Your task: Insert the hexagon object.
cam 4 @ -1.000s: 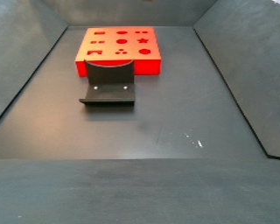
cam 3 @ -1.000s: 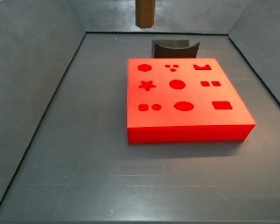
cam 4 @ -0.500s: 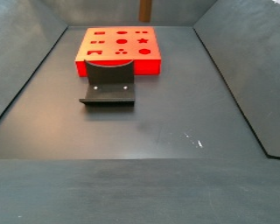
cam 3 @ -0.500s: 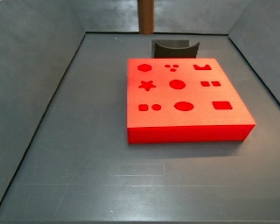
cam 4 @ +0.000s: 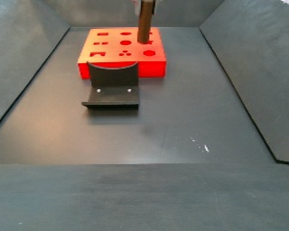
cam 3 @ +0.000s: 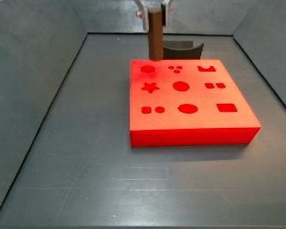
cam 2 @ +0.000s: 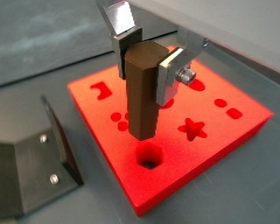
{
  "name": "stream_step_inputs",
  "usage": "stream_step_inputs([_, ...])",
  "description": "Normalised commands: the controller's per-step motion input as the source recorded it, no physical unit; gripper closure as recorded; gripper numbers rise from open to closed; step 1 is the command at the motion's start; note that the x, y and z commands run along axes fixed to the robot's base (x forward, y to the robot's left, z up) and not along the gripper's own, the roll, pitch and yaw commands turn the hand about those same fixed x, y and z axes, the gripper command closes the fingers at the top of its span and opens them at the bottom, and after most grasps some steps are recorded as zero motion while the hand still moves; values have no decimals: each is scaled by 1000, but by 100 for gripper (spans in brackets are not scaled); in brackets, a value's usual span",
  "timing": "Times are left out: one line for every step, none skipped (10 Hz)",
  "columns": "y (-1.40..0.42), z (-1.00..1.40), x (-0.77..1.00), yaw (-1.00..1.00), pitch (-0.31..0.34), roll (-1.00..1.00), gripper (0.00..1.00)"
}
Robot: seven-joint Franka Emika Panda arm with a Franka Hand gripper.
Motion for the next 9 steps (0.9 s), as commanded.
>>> stream_step_inputs([0, -277, 0, 589, -124, -16, 100])
stream_step_inputs([0, -263, 3, 254, -56, 0, 100])
stream_step_inputs([6, -214, -160, 263, -29, 56, 100])
stream_step_inputs([14, -223, -269, 189, -7, 79, 100])
stream_step_inputs([17, -211, -291, 160, 0, 119, 100])
stream_step_inputs([0, -123, -203, 157, 39, 196, 100])
stream_step_inputs([-6, -129, 17, 66, 74, 169, 100])
stream_step_inputs([0, -163, 194, 23, 121, 180, 100])
stream_step_inputs([0, -174, 334, 0, 191, 201, 100])
